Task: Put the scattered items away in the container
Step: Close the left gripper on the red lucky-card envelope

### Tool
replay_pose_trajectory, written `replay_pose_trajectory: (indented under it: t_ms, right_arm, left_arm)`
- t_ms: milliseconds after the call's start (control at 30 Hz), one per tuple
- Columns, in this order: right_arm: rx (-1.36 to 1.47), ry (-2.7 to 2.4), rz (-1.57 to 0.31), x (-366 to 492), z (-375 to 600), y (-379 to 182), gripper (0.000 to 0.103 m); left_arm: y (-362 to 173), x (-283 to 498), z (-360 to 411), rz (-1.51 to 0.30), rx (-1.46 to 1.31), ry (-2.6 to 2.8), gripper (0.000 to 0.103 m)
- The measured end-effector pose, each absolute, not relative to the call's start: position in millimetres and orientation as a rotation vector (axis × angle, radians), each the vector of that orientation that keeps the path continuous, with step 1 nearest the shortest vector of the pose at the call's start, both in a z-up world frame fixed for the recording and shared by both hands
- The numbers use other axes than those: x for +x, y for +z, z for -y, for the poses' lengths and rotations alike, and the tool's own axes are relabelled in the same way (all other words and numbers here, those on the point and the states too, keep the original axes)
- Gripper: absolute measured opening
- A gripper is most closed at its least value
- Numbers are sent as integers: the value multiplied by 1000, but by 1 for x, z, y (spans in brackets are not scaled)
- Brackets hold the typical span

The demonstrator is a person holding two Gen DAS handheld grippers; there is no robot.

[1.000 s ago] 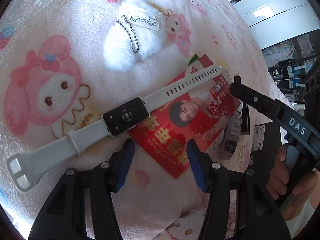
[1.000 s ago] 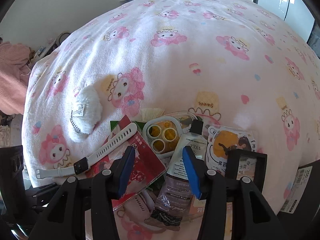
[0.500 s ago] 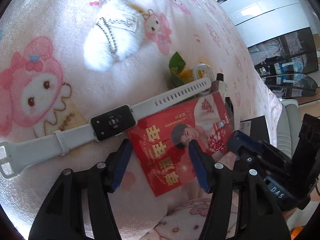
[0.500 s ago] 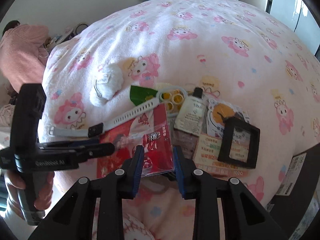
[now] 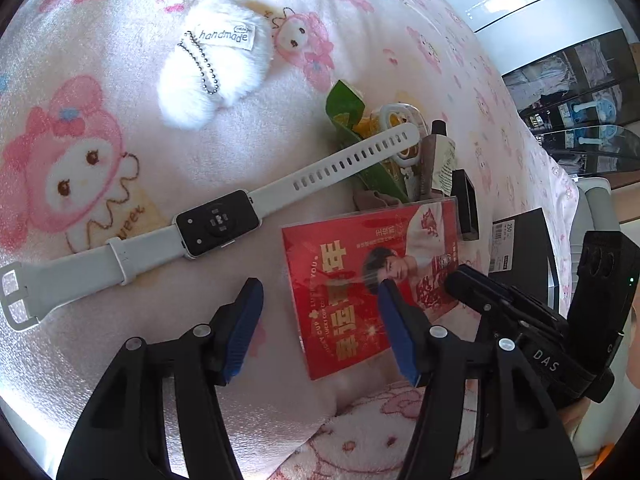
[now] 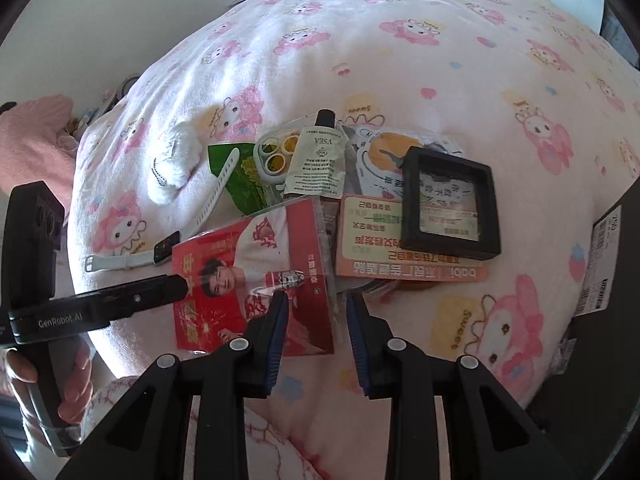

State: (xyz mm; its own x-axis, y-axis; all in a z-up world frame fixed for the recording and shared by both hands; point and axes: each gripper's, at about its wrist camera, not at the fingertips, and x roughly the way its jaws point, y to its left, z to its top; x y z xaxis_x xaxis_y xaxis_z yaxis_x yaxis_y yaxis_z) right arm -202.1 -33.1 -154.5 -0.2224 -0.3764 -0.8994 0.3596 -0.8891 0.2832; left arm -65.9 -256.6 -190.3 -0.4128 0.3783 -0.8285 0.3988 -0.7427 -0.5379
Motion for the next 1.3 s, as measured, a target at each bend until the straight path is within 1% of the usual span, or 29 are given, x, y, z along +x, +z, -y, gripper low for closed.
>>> replay_pose_trajectory:
  t_ms: [67,200,300,400,467,567,700,833,967,1033,1067,1100,1167,1300]
  right_arm:
    - [1622,-2126,19,-201,37,-162,26]
    - [1592,-2129,35,-186,29,-155,27]
    - [1609,-2225,28,-177,12,-151,27]
    - [1674,-2226,32,-169,-3,-158,28]
    - [1717,-2196,23,-162,-7,-165,28]
    - [1767,-2201,-3,-154,-14,-170,28]
    - [1739,-2220,83,-157,-21,-165,28]
    - [1757,-2201,121,-167,-17,-177,28]
    - [1806,-2169,138,-168,-13,-193,28]
    - [1792,-2141,179,-163,-13,-193,28]
    - [1781,-2122,187,-160,-11,-193,28]
    - [1769,-2102,184,-156,-10,-192,31]
    - [1772,-2110,150,-150,-9,-191,31]
    - [1778,-2086,221,-143,-19,-189,31]
  left_arm:
    - [-185,-70,252,-1151,1698,-2403,60]
    - [-165,-91,232,-1040,1701,-2496,65]
    - [-155,-110,215,-1079,1715,-2582,65]
    - [-152,-120,208,-1026,1725,-2569,65]
    - [-150,-117,212,-1008,1708,-2558,65]
    - [-152,-102,225,-1036,1700,-2512,65]
    - [-162,-82,237,-1086,1736,-2452,65]
    - [-173,-72,239,-1116,1744,-2392,60]
    - [-181,-74,228,-1154,1821,-2385,55]
    - [-184,-81,220,-1166,1856,-2395,48]
    - [-184,-85,216,-1168,1870,-2394,48]
    - [-181,-90,211,-1133,1873,-2395,48]
    - [-171,-99,203,-1074,1868,-2438,48]
    - [-151,-115,195,-1059,1809,-2529,48]
